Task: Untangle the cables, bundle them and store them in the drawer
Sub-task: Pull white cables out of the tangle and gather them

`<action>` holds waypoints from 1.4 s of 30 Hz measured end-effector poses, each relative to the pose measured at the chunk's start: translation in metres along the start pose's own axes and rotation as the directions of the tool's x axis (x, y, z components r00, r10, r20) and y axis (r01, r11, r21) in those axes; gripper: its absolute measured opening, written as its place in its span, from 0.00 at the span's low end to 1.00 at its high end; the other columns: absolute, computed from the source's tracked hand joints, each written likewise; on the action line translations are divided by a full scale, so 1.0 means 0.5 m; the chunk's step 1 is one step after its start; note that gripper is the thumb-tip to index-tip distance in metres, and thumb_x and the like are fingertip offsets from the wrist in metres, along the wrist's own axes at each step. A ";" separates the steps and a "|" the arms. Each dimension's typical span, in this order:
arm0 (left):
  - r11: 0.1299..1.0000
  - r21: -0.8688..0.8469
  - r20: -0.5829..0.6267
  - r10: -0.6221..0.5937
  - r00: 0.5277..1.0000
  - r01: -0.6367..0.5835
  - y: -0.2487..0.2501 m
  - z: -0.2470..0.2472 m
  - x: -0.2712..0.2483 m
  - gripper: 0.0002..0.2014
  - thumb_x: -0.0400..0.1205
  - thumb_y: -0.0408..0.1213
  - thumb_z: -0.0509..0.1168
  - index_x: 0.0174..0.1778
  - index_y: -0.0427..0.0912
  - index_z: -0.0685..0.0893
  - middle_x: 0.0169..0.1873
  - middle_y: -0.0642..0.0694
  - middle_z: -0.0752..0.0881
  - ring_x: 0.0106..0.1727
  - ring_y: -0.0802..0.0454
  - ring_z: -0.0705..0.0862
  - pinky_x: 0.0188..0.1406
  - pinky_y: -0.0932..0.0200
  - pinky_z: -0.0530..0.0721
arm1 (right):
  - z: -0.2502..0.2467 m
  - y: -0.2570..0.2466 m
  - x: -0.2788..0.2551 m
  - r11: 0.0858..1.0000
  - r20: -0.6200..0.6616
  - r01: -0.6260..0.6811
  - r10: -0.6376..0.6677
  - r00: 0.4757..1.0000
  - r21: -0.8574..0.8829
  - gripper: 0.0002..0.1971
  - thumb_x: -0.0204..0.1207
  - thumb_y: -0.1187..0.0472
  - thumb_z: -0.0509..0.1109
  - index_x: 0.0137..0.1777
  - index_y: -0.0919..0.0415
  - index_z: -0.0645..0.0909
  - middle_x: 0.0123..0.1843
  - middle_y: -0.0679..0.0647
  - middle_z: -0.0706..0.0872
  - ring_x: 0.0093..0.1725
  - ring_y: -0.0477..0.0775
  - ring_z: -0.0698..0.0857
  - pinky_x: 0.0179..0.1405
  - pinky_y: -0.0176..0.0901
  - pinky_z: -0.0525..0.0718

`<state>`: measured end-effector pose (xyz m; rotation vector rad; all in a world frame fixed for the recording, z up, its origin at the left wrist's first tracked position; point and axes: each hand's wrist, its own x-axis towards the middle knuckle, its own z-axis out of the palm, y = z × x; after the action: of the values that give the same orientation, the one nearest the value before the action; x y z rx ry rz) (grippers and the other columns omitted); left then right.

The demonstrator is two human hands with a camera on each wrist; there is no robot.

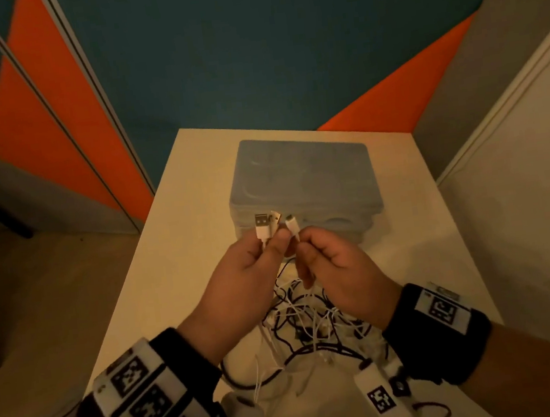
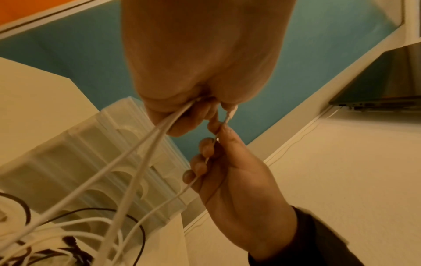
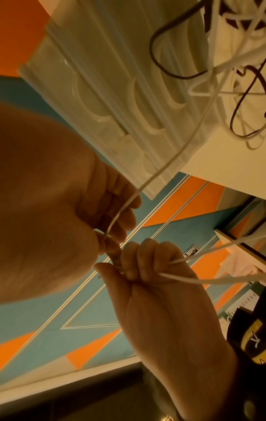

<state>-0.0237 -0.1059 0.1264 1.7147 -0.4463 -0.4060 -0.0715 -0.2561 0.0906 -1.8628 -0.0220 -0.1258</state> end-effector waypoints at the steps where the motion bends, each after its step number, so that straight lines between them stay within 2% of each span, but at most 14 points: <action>1: 1.000 0.017 0.013 0.020 1.000 -0.020 0.000 0.005 -0.002 0.13 0.89 0.40 0.56 0.50 0.40 0.84 0.20 0.66 0.80 0.24 0.70 0.77 0.29 0.73 0.73 | 0.000 -0.001 0.000 1.000 -0.002 0.010 -0.010 1.000 0.001 0.12 0.85 0.61 0.58 0.46 0.45 0.79 0.31 0.47 0.81 0.31 0.44 0.80 0.35 0.38 0.80; 4: 0.998 0.033 0.031 0.059 0.998 -0.060 0.008 0.020 -0.009 0.14 0.89 0.37 0.55 0.50 0.32 0.83 0.20 0.63 0.81 0.25 0.69 0.78 0.29 0.76 0.73 | -0.001 -0.003 -0.001 0.999 -0.006 0.026 -0.025 1.000 0.029 0.12 0.86 0.62 0.58 0.46 0.50 0.80 0.31 0.46 0.81 0.31 0.45 0.80 0.35 0.37 0.80; 8: 0.991 0.075 -0.058 0.116 0.992 -0.111 -0.007 0.023 0.000 0.11 0.88 0.38 0.58 0.43 0.44 0.84 0.36 0.58 0.83 0.39 0.66 0.81 0.42 0.71 0.76 | 0.002 0.001 -0.004 0.999 0.000 -0.003 0.003 1.000 0.053 0.11 0.86 0.60 0.59 0.49 0.61 0.82 0.30 0.46 0.82 0.31 0.46 0.81 0.36 0.44 0.81; 10: 0.992 0.061 -0.052 0.118 0.992 -0.115 -0.014 0.024 0.006 0.13 0.88 0.45 0.58 0.45 0.43 0.83 0.43 0.47 0.83 0.39 0.58 0.83 0.43 0.59 0.82 | 0.008 -0.003 -0.005 0.998 0.006 -0.004 0.003 1.000 0.058 0.11 0.86 0.58 0.60 0.49 0.58 0.83 0.31 0.47 0.82 0.32 0.47 0.82 0.37 0.51 0.84; 13: 0.995 -0.075 -0.043 0.067 0.997 -0.070 0.000 0.029 0.002 0.22 0.87 0.53 0.56 0.46 0.34 0.78 0.31 0.41 0.80 0.28 0.48 0.79 0.30 0.41 0.82 | 0.016 -0.004 0.000 0.998 0.057 0.018 -0.022 0.998 0.064 0.08 0.83 0.56 0.61 0.48 0.51 0.82 0.35 0.52 0.83 0.35 0.51 0.83 0.42 0.58 0.85; 15: 0.994 -0.083 -0.107 0.065 0.992 -0.074 0.010 0.028 0.003 0.24 0.84 0.56 0.55 0.44 0.36 0.79 0.33 0.43 0.79 0.31 0.52 0.78 0.33 0.45 0.81 | 0.018 0.010 0.003 0.999 0.147 0.026 -0.020 0.989 -0.040 0.09 0.84 0.57 0.61 0.46 0.43 0.79 0.38 0.50 0.84 0.38 0.50 0.84 0.44 0.56 0.86; 17: 0.991 -0.046 -0.174 0.115 0.978 -0.125 0.023 0.016 0.008 0.21 0.86 0.57 0.54 0.39 0.47 0.81 0.36 0.45 0.83 0.40 0.56 0.84 0.44 0.56 0.81 | 0.018 0.042 0.001 0.973 0.283 0.018 0.048 0.958 -0.228 0.09 0.84 0.57 0.61 0.45 0.43 0.78 0.38 0.42 0.82 0.40 0.39 0.82 0.45 0.43 0.82; 20: 0.964 -0.216 -0.072 0.144 0.987 -0.157 0.059 -0.005 0.009 0.18 0.85 0.53 0.51 0.36 0.46 0.75 0.26 0.50 0.77 0.31 0.47 0.84 0.43 0.45 0.86 | 0.015 0.106 -0.014 0.884 0.364 0.011 0.181 0.914 -0.467 0.06 0.84 0.58 0.63 0.48 0.52 0.81 0.38 0.38 0.80 0.40 0.34 0.78 0.42 0.27 0.72; 23: 0.954 -0.239 0.019 0.190 0.982 -0.180 0.087 -0.020 -0.001 0.19 0.86 0.53 0.50 0.33 0.48 0.71 0.22 0.54 0.69 0.20 0.53 0.70 0.23 0.51 0.76 | 0.002 0.151 -0.031 0.848 0.365 -0.015 0.244 0.899 -0.529 0.08 0.85 0.54 0.61 0.47 0.52 0.80 0.41 0.40 0.81 0.43 0.40 0.78 0.43 0.33 0.73; 28: 0.948 -0.299 0.081 0.140 0.987 -0.110 0.091 -0.030 -0.021 0.19 0.84 0.55 0.52 0.31 0.50 0.70 0.22 0.56 0.66 0.19 0.57 0.64 0.21 0.64 0.65 | -0.037 0.207 -0.022 0.702 0.337 0.032 0.302 0.892 -0.712 0.16 0.85 0.47 0.59 0.53 0.55 0.85 0.50 0.51 0.87 0.52 0.49 0.82 0.60 0.48 0.75; 32: 0.946 -0.311 0.104 0.125 0.987 -0.087 0.098 -0.043 -0.035 0.19 0.83 0.58 0.55 0.32 0.50 0.72 0.21 0.56 0.67 0.18 0.57 0.64 0.20 0.63 0.64 | -0.055 0.227 -0.025 0.555 0.376 0.082 0.441 0.815 -0.828 0.22 0.83 0.38 0.56 0.55 0.51 0.85 0.58 0.47 0.86 0.71 0.49 0.74 0.80 0.57 0.51; 34: 0.955 -0.277 0.086 0.138 0.987 -0.110 0.102 -0.052 -0.034 0.14 0.78 0.58 0.63 0.33 0.53 0.77 0.21 0.56 0.69 0.19 0.57 0.64 0.20 0.63 0.66 | -0.059 0.214 -0.028 0.535 0.409 0.129 0.446 0.796 -0.835 0.22 0.83 0.39 0.54 0.59 0.47 0.85 0.63 0.43 0.84 0.77 0.46 0.68 0.81 0.58 0.45; 37: 0.999 -0.018 0.035 0.033 0.999 -0.033 0.072 -0.054 -0.018 0.11 0.75 0.51 0.74 0.40 0.52 0.81 0.20 0.55 0.71 0.20 0.57 0.67 0.21 0.58 0.69 | -0.068 0.199 -0.022 0.510 0.362 0.130 0.389 0.847 -0.851 0.21 0.85 0.41 0.52 0.56 0.46 0.85 0.60 0.41 0.84 0.75 0.45 0.70 0.81 0.58 0.49; 42: 0.954 0.300 0.139 -0.060 0.988 0.016 -0.025 -0.001 0.005 0.06 0.84 0.45 0.66 0.48 0.48 0.85 0.25 0.56 0.79 0.17 0.63 0.69 0.20 0.69 0.66 | -0.067 0.186 -0.021 0.548 0.284 0.133 0.200 0.938 -0.826 0.26 0.82 0.35 0.46 0.43 0.50 0.80 0.46 0.44 0.85 0.59 0.48 0.80 0.77 0.54 0.60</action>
<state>-0.0205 -0.1047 0.1142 1.9961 -0.6069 -0.5161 -0.0769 -0.3150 0.0104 -2.8559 -0.2067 0.2927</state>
